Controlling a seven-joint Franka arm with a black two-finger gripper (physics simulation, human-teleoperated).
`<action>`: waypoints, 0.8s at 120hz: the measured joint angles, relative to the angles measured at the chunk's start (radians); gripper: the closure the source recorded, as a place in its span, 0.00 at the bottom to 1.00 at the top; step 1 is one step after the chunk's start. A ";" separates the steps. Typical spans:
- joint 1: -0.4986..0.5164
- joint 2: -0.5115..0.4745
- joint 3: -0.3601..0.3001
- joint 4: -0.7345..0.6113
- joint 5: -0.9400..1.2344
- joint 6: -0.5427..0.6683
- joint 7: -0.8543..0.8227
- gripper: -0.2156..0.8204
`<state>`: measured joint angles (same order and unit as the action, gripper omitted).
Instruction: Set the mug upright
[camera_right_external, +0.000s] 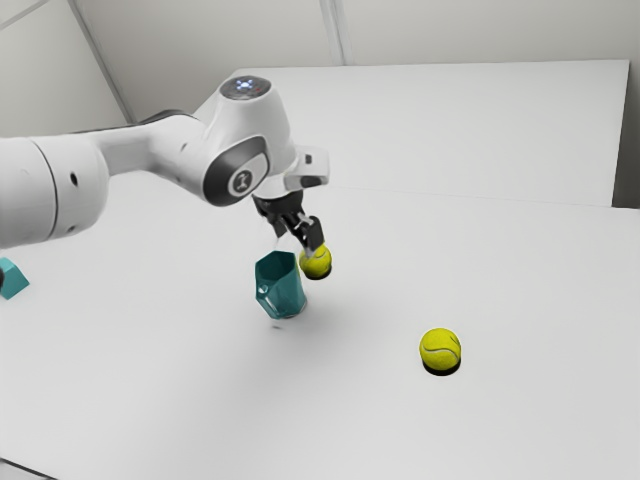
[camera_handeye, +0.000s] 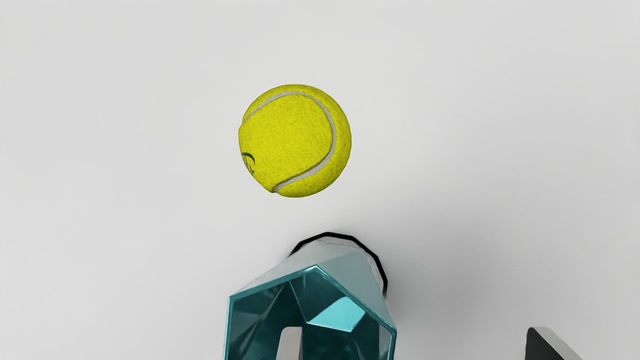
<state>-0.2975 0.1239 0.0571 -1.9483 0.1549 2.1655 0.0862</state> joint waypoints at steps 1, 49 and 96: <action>0.000 0.002 0.000 0.004 0.000 -0.002 0.000 0.32; 0.180 -0.159 -0.006 0.125 -0.131 -0.216 0.026 0.23; 0.308 -0.084 -0.061 0.379 -0.169 -0.426 0.120 0.21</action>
<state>0.0109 0.0397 -0.0038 -1.5694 -0.0141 1.7399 0.2058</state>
